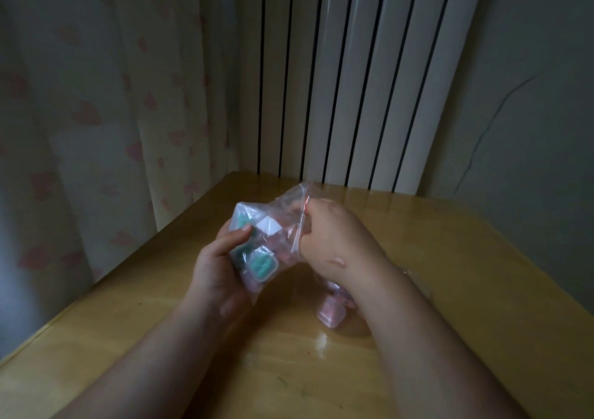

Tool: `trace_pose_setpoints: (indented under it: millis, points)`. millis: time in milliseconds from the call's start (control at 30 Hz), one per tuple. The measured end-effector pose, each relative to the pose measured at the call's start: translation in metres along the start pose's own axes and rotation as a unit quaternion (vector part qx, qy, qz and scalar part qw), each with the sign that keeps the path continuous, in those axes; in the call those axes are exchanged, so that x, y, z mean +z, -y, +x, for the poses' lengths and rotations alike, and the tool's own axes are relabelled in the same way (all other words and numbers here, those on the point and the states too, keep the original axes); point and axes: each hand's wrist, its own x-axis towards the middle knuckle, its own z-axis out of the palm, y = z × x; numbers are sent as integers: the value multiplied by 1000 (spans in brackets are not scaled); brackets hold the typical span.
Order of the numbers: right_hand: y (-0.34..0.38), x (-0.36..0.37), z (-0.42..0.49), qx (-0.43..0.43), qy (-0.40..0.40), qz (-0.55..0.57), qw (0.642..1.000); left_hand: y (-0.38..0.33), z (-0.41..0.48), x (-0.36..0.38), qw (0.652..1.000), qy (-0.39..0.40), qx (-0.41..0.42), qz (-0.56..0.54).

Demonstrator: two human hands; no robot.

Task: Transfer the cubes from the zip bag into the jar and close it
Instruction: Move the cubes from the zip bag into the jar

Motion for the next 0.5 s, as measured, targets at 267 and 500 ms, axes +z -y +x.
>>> trace_pose_setpoints:
  millis: [267,500]
  points:
    - [4,3,-2,13,-30,35,999,1,-2,2,1000,19,2,8]
    - [4,14,2,17,-62,46,997,0,-1,2,1000,3,1,4]
